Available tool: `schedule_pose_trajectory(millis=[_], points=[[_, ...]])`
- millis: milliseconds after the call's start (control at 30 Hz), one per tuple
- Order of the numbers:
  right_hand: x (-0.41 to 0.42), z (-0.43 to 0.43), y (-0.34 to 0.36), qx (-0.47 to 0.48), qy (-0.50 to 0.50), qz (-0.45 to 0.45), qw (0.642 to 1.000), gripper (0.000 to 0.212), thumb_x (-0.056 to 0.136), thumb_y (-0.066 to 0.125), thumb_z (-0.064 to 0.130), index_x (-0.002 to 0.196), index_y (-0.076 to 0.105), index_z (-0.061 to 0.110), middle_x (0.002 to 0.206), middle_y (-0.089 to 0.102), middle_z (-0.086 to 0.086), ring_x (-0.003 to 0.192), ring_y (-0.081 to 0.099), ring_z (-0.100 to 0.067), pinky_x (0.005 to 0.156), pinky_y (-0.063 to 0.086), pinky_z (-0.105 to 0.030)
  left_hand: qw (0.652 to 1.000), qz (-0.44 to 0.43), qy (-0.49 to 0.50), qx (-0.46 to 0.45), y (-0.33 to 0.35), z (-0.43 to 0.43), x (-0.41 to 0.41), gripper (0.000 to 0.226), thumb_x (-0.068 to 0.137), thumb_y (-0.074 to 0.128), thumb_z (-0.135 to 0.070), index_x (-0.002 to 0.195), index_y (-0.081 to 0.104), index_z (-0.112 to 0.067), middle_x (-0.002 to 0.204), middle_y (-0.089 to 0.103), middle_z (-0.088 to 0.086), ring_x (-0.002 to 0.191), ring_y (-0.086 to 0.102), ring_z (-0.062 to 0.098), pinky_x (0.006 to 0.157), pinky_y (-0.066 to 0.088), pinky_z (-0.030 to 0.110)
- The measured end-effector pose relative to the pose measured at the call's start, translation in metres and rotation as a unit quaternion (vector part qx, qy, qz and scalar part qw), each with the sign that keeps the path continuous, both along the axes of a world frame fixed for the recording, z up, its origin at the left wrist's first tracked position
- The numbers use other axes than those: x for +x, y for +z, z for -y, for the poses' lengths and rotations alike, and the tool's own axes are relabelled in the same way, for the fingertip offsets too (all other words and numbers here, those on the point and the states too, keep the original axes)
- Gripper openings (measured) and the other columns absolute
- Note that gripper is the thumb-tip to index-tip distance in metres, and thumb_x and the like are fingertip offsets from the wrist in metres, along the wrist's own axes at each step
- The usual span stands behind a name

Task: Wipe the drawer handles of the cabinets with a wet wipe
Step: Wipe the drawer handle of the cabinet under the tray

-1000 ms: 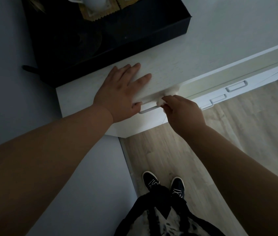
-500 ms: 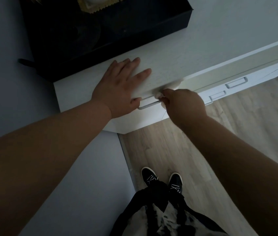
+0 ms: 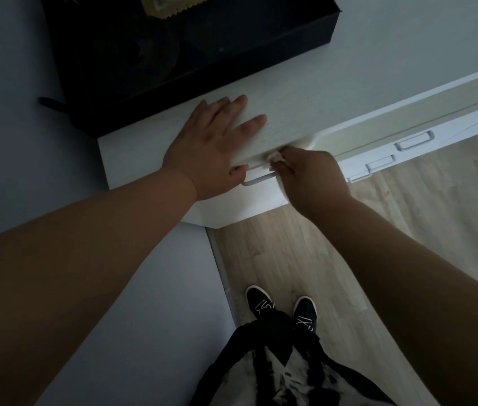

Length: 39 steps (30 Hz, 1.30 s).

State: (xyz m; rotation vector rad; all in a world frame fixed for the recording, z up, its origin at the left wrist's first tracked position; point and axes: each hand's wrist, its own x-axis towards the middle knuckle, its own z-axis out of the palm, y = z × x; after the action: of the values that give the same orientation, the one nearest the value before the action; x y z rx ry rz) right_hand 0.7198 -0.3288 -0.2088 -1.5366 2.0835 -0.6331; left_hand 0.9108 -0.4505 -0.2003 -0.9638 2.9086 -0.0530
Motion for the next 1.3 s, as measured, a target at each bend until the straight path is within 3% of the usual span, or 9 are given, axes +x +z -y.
schedule_pose_trajectory(millis=[167,300,467,633,733,867,1033,1133,1300], points=[[0.001,-0.011,-0.003,0.028,0.002,-0.062,0.998,0.024,0.103,0.052,0.036,0.114,0.072,0.029,0.083,0.072,-0.003,0.077,0.067,-0.029,0.072,0.058,-0.041,1.0,0.004,0.0,-0.004,0.002,0.0,-0.001,0.085,0.088,0.047,-0.056,0.164,0.015,-0.035,0.173,0.012,0.01,0.155,0.018,0.036,0.128,0.013,0.055],[-0.002,-0.008,-0.005,0.005,-0.009,0.012,1.0,0.018,0.1,0.058,0.033,0.101,0.074,0.025,0.074,0.069,0.0,0.068,0.065,-0.023,0.067,0.057,-0.039,1.0,0.014,-0.001,-0.004,0.0,0.001,-0.001,0.086,0.09,0.05,-0.055,0.164,0.013,-0.036,0.173,0.01,0.009,0.156,0.016,0.036,0.128,0.012,0.054],[0.004,-0.016,-0.013,-0.036,-0.011,-0.03,0.999,0.02,0.1,0.059,0.028,0.112,0.076,0.027,0.092,0.071,0.004,0.084,0.066,-0.021,0.073,0.052,-0.033,1.0,0.002,0.001,-0.002,0.002,0.001,0.0,0.086,0.088,0.051,-0.054,0.164,0.016,-0.035,0.173,0.012,0.009,0.155,0.018,0.036,0.128,0.014,0.055],[0.0,-0.013,-0.013,-0.05,-0.034,0.055,0.997,0.015,0.099,0.063,0.026,0.105,0.076,0.025,0.088,0.069,0.01,0.083,0.066,-0.017,0.074,0.053,-0.033,1.0,0.002,-0.001,-0.005,0.002,0.0,0.0,0.085,0.088,0.05,-0.054,0.164,0.016,-0.035,0.173,0.012,0.009,0.155,0.018,0.036,0.127,0.015,0.055],[0.0,-0.02,-0.015,-0.079,-0.056,0.016,0.995,0.016,0.096,0.064,0.022,0.106,0.077,0.021,0.09,0.072,0.002,0.082,0.066,-0.02,0.075,0.056,-0.039,1.0,0.004,0.0,0.001,0.002,0.001,-0.002,0.086,0.089,0.054,-0.052,0.164,0.016,-0.034,0.173,0.011,0.009,0.156,0.017,0.036,0.128,0.013,0.054],[0.008,-0.014,-0.01,-0.03,-0.021,0.016,0.999,0.021,0.102,0.056,0.029,0.109,0.075,0.027,0.087,0.068,0.008,0.08,0.063,-0.016,0.071,0.047,-0.03,1.0,0.003,0.0,-0.004,0.003,0.0,-0.001,0.086,0.089,0.054,-0.051,0.164,0.015,-0.034,0.173,0.011,0.01,0.156,0.017,0.037,0.128,0.013,0.055],[-0.012,-0.001,-0.001,0.007,0.074,-0.146,0.987,0.027,0.104,0.049,0.043,0.111,0.07,0.026,0.081,0.067,0.0,0.077,0.066,-0.032,0.069,0.057,-0.039,1.0,-0.005,0.002,0.005,0.001,0.0,0.0,0.086,0.087,0.05,-0.053,0.164,0.017,-0.035,0.173,0.012,0.009,0.156,0.017,0.036,0.128,0.013,0.055],[-0.007,0.003,0.002,0.028,0.12,-0.2,0.972,0.024,0.105,0.05,0.036,0.112,0.07,0.022,0.072,0.05,0.004,0.069,0.061,-0.032,0.062,0.046,-0.034,1.0,-0.01,0.004,0.008,0.002,0.001,0.001,0.087,0.087,0.052,-0.053,0.164,0.018,-0.034,0.173,0.012,0.01,0.156,0.017,0.037,0.128,0.013,0.056],[0.004,0.002,0.0,0.042,0.063,-0.167,0.983,0.023,0.104,0.051,0.029,0.112,0.07,0.018,0.08,0.06,-0.001,0.075,0.063,-0.029,0.065,0.049,-0.034,1.0,0.001,-0.002,-0.005,0.002,0.003,-0.002,0.087,0.087,0.051,-0.055,0.164,0.018,-0.033,0.173,0.013,0.011,0.155,0.018,0.038,0.127,0.016,0.057]])
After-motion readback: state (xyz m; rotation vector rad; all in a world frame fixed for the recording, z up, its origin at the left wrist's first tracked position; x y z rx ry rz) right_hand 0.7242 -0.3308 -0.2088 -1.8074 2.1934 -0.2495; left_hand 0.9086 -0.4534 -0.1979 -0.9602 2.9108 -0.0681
